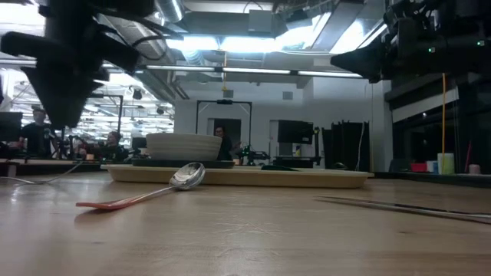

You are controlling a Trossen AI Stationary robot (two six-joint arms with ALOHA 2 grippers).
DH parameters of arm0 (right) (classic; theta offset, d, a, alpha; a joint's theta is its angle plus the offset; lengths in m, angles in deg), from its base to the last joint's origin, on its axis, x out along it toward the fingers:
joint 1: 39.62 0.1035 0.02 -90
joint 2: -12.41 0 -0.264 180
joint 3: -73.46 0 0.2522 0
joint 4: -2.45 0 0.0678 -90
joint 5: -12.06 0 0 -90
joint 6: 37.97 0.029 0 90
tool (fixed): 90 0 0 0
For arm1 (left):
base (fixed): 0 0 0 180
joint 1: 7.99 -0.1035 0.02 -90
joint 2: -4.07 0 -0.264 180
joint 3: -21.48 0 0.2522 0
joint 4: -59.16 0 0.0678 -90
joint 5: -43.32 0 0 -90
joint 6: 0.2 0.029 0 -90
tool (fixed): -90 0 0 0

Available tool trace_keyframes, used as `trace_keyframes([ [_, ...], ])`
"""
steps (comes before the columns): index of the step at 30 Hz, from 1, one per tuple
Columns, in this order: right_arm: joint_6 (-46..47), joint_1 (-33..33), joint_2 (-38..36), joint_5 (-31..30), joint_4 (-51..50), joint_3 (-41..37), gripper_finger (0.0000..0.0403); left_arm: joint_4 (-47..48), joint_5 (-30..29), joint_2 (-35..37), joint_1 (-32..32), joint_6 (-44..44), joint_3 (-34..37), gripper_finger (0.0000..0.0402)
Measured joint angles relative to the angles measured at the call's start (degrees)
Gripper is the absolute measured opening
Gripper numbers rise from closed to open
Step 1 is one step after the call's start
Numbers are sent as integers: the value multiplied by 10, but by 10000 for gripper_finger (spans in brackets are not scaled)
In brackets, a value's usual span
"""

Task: Set up tray
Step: Put the orange fork on top of the green table napkin on the brown serving tray

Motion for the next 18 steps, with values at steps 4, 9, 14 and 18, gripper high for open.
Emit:
trace_keyframes([
  [4,0,0,0,0,0,0,3,-1,7,0,-35,116,0,183],
  [9,8,0,0,0,0,0,3,-43,20,0,-73,254,0,175],
  [14,12,0,0,1,-1,0,3,-48,39,0,-114,342,0,167],
  [18,12,0,0,1,-1,0,3,-44,74,0,-143,394,0,159],
])
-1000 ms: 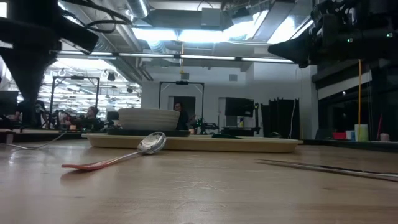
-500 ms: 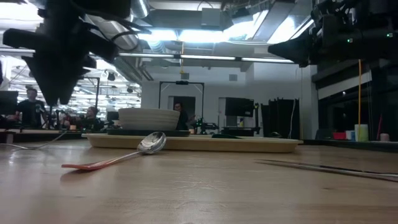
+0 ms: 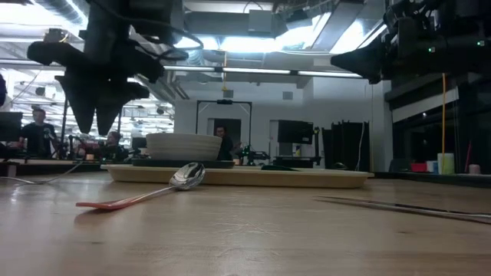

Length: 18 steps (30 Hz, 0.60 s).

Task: Set up tray
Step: Put the orange fork on top of the green table napkin on the brown serving tray

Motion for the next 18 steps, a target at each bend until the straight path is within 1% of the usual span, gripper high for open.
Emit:
trace_keyframes([
  [3,0,0,0,0,0,0,5,0,-5,-1,-6,55,0,150],
  [7,-1,0,0,-1,-1,0,9,9,-9,-5,-13,97,-1,144],
  [11,-2,0,0,-1,-1,0,10,9,-6,-24,-16,101,-1,144],
  [18,-3,0,0,-1,-4,0,11,9,-5,-81,-15,127,-1,144],
])
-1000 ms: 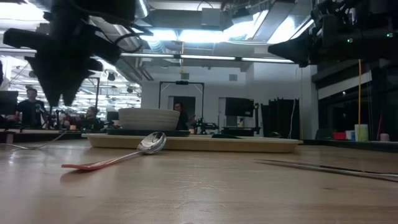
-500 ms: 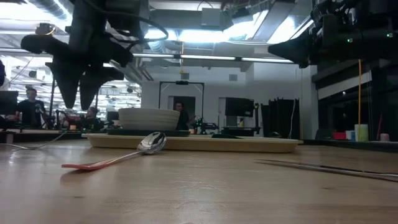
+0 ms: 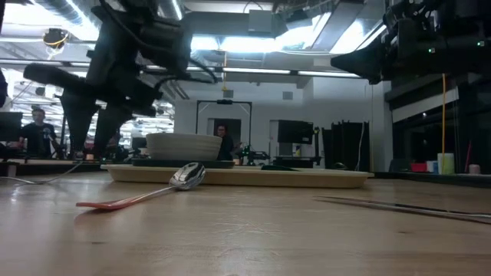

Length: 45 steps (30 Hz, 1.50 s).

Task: Set up tray
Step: Put the orange fork on top of the green table napkin on the brown serving tray

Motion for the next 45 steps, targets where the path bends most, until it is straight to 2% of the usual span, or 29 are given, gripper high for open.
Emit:
trace_keyframes([
  [8,0,-4,0,0,0,0,12,0,46,-29,1,31,0,143],
  [19,0,-11,15,0,5,0,12,-7,48,-44,1,69,0,143],
  [23,1,-17,15,0,6,0,12,-13,68,-44,1,81,0,143],
  [42,3,-18,15,0,9,0,12,-15,65,-81,0,81,0,143],
  [45,3,-18,15,0,9,0,12,-13,66,-81,0,102,0,143],
])
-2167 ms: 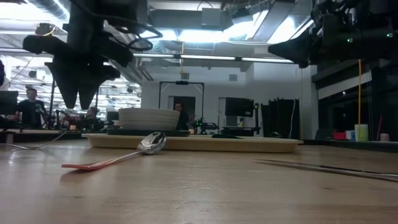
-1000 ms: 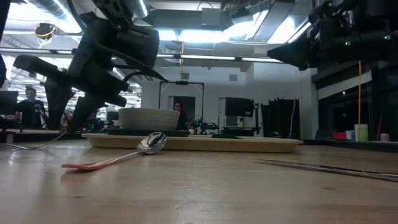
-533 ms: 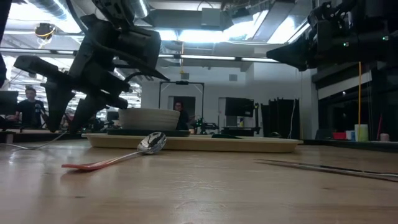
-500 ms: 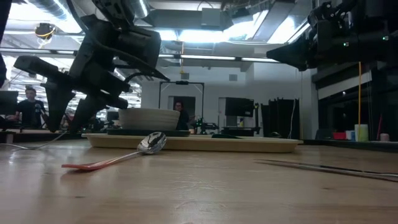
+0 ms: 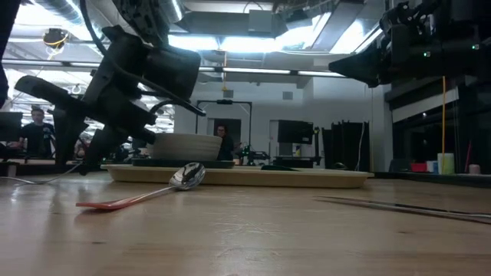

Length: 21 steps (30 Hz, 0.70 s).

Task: Set up tray
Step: Put the orange fork on top of the green table napkin on the brown serving tray

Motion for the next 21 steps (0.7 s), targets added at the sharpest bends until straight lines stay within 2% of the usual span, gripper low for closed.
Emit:
trace_keyframes([
  [5,-1,0,0,0,0,0,12,0,0,0,0,41,0,119],
  [15,-2,0,0,0,0,0,12,6,11,1,0,43,-1,14],
  [21,-3,0,0,0,2,0,12,5,38,2,0,16,-1,5],
])
